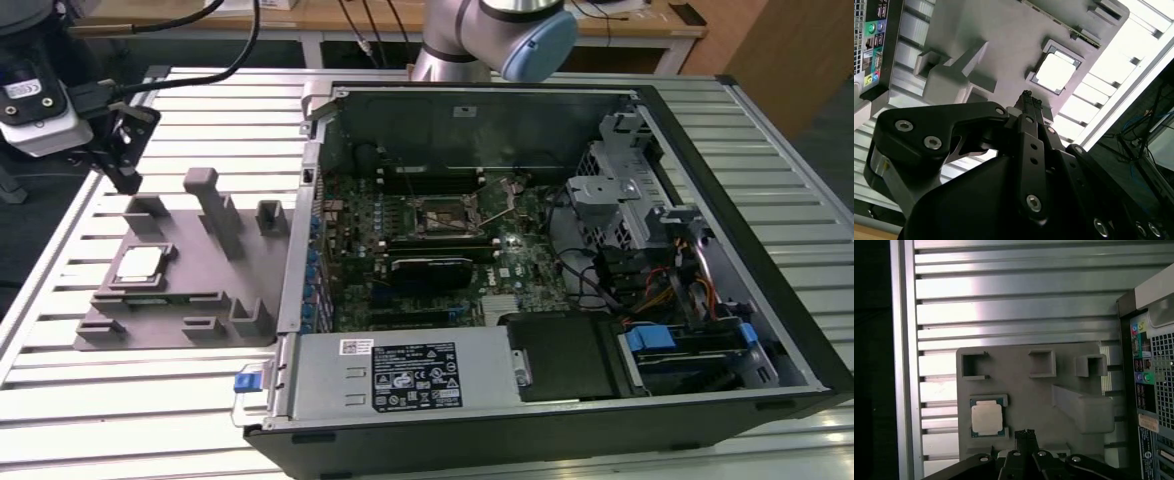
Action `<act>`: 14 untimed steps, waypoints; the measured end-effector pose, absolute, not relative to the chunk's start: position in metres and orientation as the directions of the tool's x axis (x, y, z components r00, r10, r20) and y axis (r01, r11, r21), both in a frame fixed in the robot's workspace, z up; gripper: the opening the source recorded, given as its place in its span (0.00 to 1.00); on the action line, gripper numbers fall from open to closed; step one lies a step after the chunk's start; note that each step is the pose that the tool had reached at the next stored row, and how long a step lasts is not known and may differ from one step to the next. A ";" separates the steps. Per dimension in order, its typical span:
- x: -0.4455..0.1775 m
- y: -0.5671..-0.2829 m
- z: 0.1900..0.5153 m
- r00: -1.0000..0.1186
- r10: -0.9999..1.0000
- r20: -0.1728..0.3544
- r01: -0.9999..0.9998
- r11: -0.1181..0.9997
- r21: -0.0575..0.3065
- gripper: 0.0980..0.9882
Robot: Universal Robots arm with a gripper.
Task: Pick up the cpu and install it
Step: 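Reach for the cpu, then pick up the cpu and move it towards the insertion slot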
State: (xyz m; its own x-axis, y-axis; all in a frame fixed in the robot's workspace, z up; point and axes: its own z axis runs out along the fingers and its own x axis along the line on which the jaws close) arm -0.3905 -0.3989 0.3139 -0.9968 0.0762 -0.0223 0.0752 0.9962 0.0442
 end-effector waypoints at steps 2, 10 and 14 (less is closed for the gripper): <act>-0.392 -0.399 0.311 -0.997 0.076 -0.022 0.075 0.996 0.044 0.01; -0.397 -0.399 0.302 -0.997 0.076 -0.022 0.075 0.996 0.044 0.01; -0.397 -0.399 0.301 -0.997 0.076 -0.022 0.075 0.996 0.044 0.01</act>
